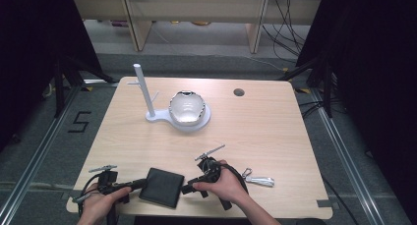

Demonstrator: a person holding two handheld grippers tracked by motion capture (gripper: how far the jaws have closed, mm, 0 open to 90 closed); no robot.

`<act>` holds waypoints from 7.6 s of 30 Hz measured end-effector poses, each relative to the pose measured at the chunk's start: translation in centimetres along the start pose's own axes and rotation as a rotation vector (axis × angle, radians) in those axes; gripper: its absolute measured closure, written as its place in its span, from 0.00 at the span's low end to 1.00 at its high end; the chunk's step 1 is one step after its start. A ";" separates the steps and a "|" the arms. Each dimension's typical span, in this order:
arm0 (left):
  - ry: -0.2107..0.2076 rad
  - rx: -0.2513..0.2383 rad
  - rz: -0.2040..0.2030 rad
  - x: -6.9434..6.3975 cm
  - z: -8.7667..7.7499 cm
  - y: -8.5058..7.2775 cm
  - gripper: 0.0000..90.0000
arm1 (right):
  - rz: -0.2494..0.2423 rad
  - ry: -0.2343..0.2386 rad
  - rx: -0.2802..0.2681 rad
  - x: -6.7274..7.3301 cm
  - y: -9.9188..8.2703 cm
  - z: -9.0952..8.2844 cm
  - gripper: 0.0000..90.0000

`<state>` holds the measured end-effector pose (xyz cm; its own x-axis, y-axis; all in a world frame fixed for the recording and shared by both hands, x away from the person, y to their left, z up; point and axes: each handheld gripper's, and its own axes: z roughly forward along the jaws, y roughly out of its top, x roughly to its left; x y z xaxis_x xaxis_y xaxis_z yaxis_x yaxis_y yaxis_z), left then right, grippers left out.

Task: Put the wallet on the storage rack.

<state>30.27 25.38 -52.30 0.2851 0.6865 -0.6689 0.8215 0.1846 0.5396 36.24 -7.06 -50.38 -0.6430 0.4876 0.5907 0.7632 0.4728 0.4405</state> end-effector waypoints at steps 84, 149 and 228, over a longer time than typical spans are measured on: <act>0.008 -0.194 0.275 -3.5 1.3 0.0 0.47 | -0.386 -0.231 -0.061 3.9 6.8 -8.0 0.94; 0.227 -0.174 0.542 -3.9 4.0 0.6 0.38 | -1.065 -0.797 0.216 2.3 22.5 -8.6 0.92; 0.135 -0.204 0.565 -5.6 5.0 0.6 0.37 | -0.334 -0.629 -0.168 -7.5 -0.6 -18.7 0.77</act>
<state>31.66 18.13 -50.82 0.5732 0.7977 -0.1875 0.4464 -0.1122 0.8878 41.77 -24.74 -42.44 -0.7202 0.6902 -0.0707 0.4870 0.5755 0.6570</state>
